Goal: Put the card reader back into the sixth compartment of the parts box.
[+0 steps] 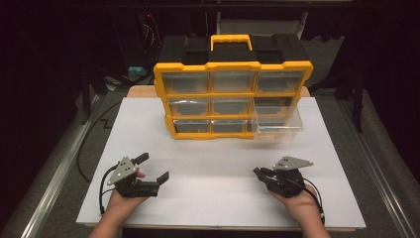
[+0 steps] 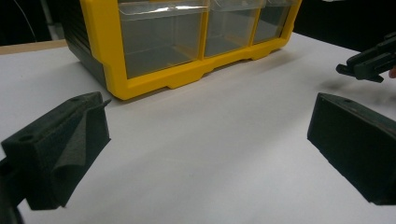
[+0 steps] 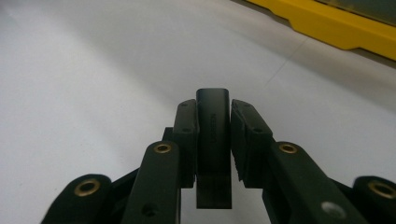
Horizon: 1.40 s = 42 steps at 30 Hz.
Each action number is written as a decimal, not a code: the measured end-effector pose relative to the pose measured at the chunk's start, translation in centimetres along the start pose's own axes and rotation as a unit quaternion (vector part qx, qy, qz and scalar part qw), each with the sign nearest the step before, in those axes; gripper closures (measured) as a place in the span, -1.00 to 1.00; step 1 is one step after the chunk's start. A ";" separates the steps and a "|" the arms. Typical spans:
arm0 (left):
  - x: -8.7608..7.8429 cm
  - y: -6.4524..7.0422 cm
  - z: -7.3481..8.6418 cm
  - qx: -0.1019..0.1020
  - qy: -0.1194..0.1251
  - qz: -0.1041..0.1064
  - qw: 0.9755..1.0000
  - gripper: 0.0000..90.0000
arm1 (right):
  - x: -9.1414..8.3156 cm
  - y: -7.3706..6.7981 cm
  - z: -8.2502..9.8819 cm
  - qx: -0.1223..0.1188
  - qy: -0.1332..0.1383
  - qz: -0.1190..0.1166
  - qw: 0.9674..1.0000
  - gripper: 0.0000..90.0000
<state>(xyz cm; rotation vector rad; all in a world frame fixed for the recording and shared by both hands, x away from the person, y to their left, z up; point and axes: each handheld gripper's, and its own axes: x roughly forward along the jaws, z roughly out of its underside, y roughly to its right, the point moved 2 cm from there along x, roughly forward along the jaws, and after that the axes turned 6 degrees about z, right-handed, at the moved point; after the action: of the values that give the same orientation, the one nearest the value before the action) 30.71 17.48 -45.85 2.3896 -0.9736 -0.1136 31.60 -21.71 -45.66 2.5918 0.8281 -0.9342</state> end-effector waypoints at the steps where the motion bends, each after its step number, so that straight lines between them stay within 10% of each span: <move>1: 0.0 0.0 0.0 0.000 0.000 0.000 1.000 -1.00 | -0.1 0.1 0.0 0.001 0.001 0.002 1.000 0.65; 20: 0.1 -0.1 0.0 -0.001 0.002 0.002 1.000 -1.00 | -0.3 0.3 -0.4 -0.012 -0.002 0.006 1.000 0.65; 42: 0.3 -0.2 -0.1 -0.003 0.009 0.004 1.000 -1.00 | -0.8 0.6 -1.7 -0.056 -0.074 -0.041 0.995 0.65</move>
<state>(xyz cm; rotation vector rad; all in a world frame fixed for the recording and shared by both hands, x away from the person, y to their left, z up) 31.08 17.50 -45.85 2.3762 -0.9729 -0.0910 32.30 -21.80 -43.77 2.3784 0.9229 -1.0566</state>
